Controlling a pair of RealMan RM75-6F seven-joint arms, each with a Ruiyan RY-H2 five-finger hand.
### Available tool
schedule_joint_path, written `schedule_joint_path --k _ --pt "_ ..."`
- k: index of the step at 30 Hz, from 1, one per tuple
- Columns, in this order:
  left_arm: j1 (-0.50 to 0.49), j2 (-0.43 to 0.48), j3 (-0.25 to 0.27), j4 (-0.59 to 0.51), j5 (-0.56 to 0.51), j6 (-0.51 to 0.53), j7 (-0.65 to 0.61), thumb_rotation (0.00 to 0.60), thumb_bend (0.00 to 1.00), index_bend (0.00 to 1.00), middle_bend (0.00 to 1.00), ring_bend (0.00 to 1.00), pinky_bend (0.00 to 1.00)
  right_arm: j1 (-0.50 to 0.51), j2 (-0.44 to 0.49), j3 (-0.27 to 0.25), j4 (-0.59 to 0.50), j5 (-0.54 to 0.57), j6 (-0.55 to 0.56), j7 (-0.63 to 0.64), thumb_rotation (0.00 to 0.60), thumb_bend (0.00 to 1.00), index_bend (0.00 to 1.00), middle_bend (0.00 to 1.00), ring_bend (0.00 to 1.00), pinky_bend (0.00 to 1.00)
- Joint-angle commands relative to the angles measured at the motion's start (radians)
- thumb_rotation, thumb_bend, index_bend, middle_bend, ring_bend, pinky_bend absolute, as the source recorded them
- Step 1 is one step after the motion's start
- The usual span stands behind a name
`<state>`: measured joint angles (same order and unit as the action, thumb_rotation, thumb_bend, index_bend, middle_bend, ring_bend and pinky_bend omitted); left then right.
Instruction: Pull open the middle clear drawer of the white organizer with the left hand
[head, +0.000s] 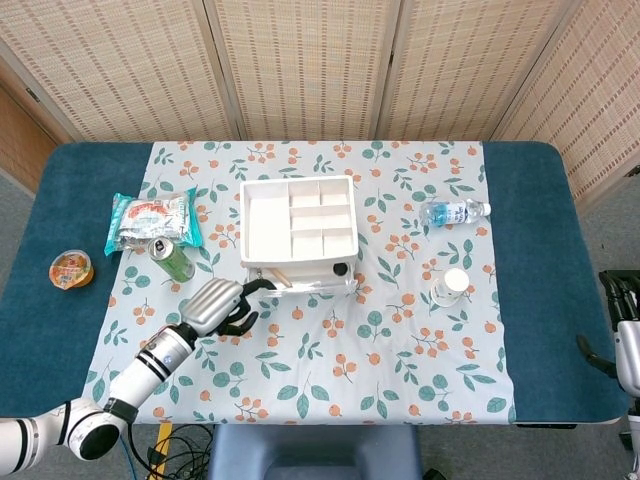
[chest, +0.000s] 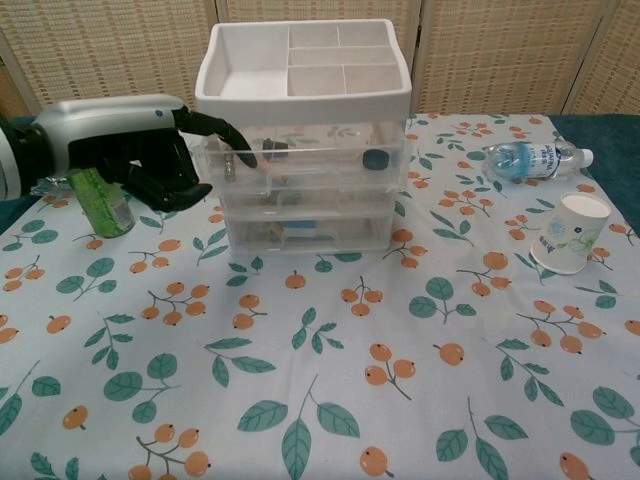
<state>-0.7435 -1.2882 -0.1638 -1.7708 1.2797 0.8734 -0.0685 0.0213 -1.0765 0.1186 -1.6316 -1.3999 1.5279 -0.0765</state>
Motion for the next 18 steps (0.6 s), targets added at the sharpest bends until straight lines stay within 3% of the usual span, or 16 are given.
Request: schedule_joint_path --k 1,18 --pt "0.005 0.012 0.009 -0.011 0.019 0.002 -0.011 0.600 0.52 0.26 0.95 1.00 1.00 0.001 0.000 0.001 -0.002 0.001 -0.001 -0.002 0.600 0.30 0.00 0.10 0.07 0.09" --pt "0.030 0.061 0.059 -0.078 0.128 0.033 -0.054 0.600 0.52 0.27 0.95 1.00 1.00 0.000 0.007 0.002 -0.021 -0.001 0.006 -0.022 0.600 0.30 0.00 0.10 0.07 0.09"
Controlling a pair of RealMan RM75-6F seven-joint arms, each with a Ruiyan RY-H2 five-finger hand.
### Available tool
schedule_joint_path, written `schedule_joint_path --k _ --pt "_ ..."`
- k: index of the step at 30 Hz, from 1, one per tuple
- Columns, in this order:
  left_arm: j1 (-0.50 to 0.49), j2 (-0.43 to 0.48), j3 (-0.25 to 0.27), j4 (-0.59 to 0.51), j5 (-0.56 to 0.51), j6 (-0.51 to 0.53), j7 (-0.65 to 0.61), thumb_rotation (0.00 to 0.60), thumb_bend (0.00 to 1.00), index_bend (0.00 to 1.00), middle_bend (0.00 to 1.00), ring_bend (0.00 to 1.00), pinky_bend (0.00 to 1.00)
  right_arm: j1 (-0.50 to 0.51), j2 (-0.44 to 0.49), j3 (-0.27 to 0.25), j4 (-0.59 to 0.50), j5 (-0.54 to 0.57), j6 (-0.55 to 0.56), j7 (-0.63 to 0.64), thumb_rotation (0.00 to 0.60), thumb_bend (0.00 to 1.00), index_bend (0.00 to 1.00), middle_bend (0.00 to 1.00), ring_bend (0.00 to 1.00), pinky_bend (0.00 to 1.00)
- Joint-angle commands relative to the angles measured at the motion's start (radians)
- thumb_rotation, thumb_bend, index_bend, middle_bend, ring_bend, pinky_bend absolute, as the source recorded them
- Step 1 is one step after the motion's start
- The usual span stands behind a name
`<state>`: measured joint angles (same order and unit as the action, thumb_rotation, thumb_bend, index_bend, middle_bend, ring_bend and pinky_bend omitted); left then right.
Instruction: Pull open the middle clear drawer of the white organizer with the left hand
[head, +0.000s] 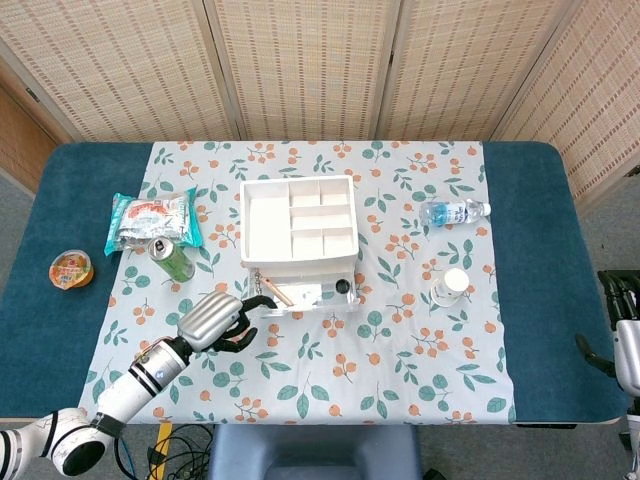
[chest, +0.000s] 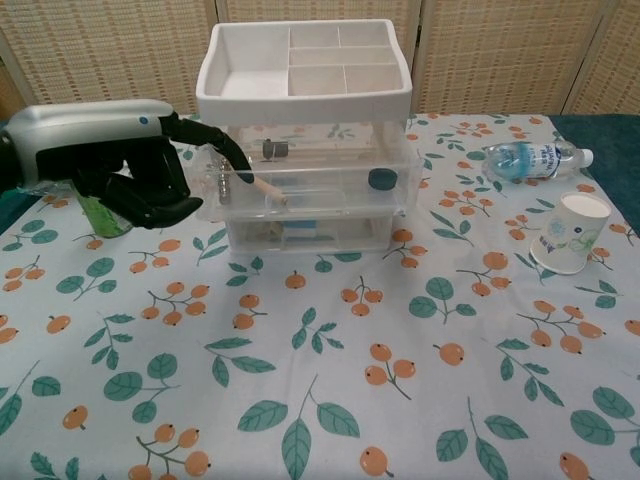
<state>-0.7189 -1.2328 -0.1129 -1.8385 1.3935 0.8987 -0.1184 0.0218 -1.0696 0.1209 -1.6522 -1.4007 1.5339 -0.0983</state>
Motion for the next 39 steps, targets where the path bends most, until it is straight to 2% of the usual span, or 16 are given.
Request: schedule_joint_path --k 1,28,34,37,39 --pt "0.007 0.008 0.011 -0.014 0.021 0.010 -0.005 0.600 0.52 0.27 0.95 1.00 1.00 0.000 0.000 -0.001 -0.001 0.000 0.000 0.000 0.600 0.30 0.00 0.10 0.07 0.09" --pt "0.010 0.041 0.055 -0.059 0.105 0.017 -0.039 0.600 0.52 0.27 0.95 1.00 1.00 -0.002 0.001 0.002 0.001 0.009 -0.001 0.001 0.600 0.30 0.00 0.10 0.07 0.09" --pt "0.026 0.048 0.052 -0.054 0.122 0.059 -0.056 0.600 0.52 0.17 0.95 1.00 1.00 0.000 0.009 0.008 -0.004 0.006 0.006 -0.004 0.600 0.30 0.00 0.10 0.07 0.09" --pt "0.037 0.065 0.043 -0.048 0.139 0.096 -0.064 0.600 0.52 0.18 0.95 1.00 1.00 0.000 0.025 0.017 -0.016 0.002 0.019 -0.002 0.600 0.30 0.00 0.10 0.07 0.09" --pt "0.042 0.072 0.034 -0.035 0.153 0.124 -0.064 0.600 0.51 0.22 0.95 1.00 1.00 0.001 0.042 0.024 -0.027 -0.004 0.025 -0.001 0.600 0.30 0.00 0.10 0.07 0.09"
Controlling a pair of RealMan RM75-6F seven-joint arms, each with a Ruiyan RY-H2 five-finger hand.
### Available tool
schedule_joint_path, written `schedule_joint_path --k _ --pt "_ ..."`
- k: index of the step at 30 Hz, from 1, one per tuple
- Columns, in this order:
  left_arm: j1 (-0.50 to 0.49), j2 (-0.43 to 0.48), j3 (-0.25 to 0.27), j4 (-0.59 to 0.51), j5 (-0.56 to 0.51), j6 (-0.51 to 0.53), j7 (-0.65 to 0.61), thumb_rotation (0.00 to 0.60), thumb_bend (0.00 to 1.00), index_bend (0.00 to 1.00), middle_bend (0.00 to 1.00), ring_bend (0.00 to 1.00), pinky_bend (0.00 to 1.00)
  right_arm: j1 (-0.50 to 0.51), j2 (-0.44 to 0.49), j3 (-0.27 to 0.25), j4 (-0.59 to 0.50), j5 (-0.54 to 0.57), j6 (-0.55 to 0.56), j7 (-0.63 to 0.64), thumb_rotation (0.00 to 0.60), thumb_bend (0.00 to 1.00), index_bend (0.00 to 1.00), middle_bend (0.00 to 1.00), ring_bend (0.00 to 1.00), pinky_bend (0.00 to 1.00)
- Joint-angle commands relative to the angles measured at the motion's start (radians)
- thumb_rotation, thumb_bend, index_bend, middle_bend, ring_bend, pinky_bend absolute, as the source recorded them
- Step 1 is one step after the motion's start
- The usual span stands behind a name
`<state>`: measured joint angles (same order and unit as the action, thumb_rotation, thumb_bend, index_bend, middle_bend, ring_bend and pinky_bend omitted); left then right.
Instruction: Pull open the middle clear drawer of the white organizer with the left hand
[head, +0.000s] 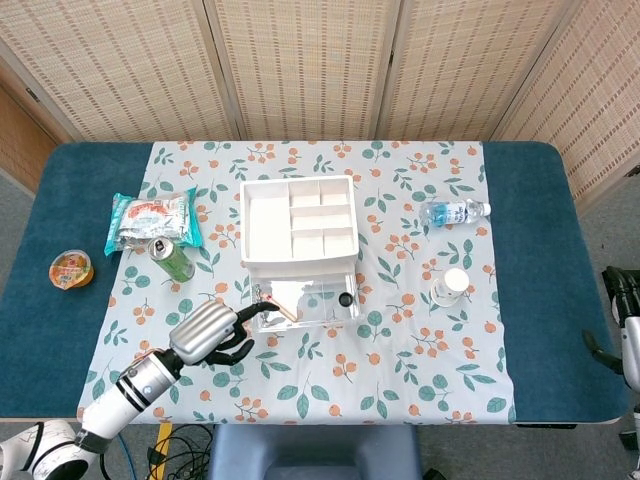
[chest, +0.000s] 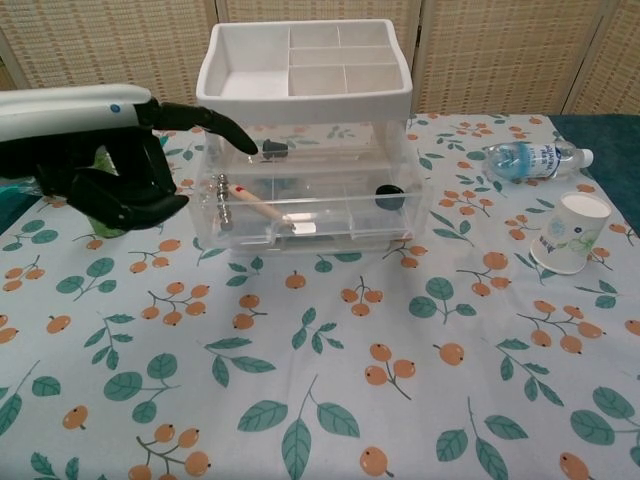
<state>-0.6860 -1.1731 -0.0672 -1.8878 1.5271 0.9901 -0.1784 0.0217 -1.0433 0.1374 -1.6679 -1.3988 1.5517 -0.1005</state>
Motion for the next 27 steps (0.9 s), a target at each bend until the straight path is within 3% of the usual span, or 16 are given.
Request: schedule_joint_path --k 1,6,9,27 --pt "0.011 0.015 -0.019 0.026 0.030 0.049 -0.005 0.600 0.51 0.24 0.95 1.00 1.00 0.003 0.028 0.012 -0.020 -0.010 0.012 0.000 0.600 0.30 0.00 0.10 0.07 0.09" --pt "-0.007 -0.001 -0.058 0.092 0.101 0.115 0.011 0.600 0.45 0.37 0.95 1.00 1.00 0.014 0.077 0.035 -0.059 -0.024 0.029 -0.020 0.600 0.30 0.00 0.10 0.07 0.09" --pt "-0.045 -0.009 -0.072 0.138 0.139 0.100 0.017 0.600 0.44 0.40 0.96 1.00 1.00 0.022 0.094 0.046 -0.077 -0.022 0.029 -0.034 0.600 0.30 0.00 0.10 0.07 0.09" --pt "-0.247 -0.031 -0.106 0.240 0.130 -0.124 0.130 0.600 0.34 0.42 0.99 1.00 1.00 0.036 0.091 0.032 -0.082 -0.019 0.000 -0.019 0.600 0.30 0.00 0.10 0.07 0.09"
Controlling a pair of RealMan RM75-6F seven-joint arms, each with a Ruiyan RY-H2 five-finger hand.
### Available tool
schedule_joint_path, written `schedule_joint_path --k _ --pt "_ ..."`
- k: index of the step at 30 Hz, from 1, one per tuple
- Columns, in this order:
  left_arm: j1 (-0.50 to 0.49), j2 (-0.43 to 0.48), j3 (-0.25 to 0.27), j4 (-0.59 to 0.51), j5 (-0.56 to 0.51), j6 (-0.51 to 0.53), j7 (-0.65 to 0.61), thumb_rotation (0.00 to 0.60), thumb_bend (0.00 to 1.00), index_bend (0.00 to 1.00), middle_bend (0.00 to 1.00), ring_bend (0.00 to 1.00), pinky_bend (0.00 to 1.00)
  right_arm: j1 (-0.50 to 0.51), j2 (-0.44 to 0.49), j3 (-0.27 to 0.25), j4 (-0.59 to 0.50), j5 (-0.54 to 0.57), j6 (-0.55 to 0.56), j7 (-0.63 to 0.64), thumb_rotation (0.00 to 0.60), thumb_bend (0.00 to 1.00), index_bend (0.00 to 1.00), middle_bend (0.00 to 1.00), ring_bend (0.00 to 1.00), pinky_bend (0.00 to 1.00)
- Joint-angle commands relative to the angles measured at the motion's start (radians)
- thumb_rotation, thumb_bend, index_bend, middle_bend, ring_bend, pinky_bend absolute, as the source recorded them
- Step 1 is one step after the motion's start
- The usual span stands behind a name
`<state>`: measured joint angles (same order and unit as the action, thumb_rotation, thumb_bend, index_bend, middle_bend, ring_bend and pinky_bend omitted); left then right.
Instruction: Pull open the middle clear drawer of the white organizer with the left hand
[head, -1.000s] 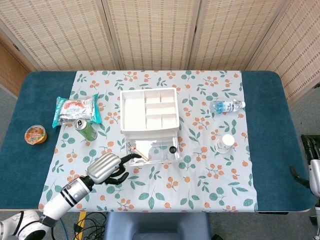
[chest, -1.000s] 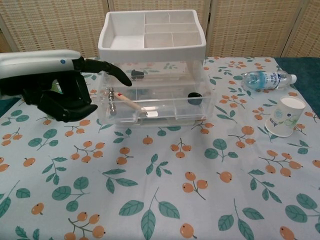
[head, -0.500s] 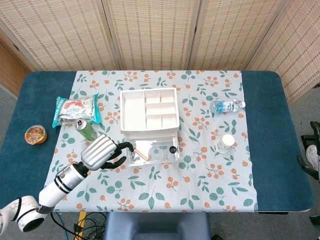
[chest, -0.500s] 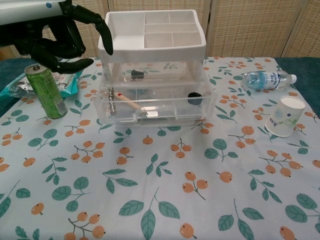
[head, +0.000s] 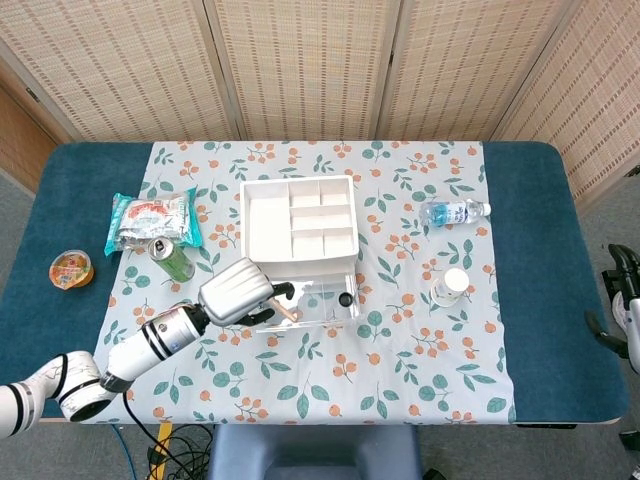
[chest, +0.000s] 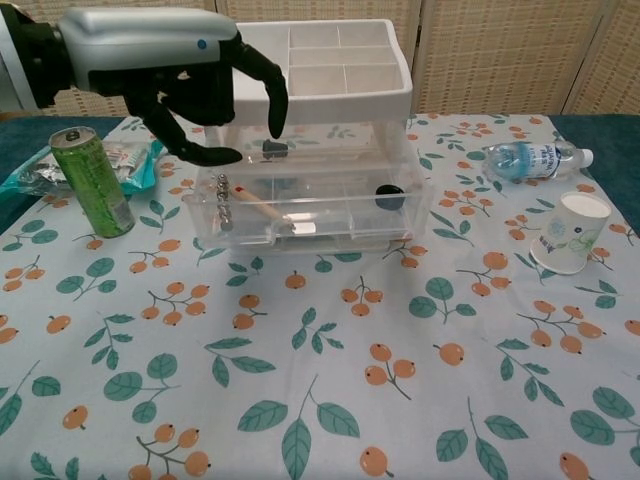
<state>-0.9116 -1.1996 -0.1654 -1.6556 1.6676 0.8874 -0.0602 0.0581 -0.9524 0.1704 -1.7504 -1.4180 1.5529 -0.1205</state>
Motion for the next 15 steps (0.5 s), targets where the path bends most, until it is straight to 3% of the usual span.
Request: schedule_joint_path --k 1,15 --pt "-0.030 -0.005 -0.009 0.010 -0.011 -0.031 0.015 0.600 0.34 0.42 1.00 1.00 1.00 0.000 0.000 -0.002 0.001 0.000 -0.001 0.001 0.600 0.30 0.00 0.10 0.07 0.09" --pt "-0.142 -0.016 0.016 0.032 0.002 -0.168 0.221 0.600 0.34 0.41 1.00 1.00 1.00 -0.008 -0.002 -0.012 0.013 0.008 0.001 0.016 0.600 0.30 0.00 0.10 0.09 0.09"
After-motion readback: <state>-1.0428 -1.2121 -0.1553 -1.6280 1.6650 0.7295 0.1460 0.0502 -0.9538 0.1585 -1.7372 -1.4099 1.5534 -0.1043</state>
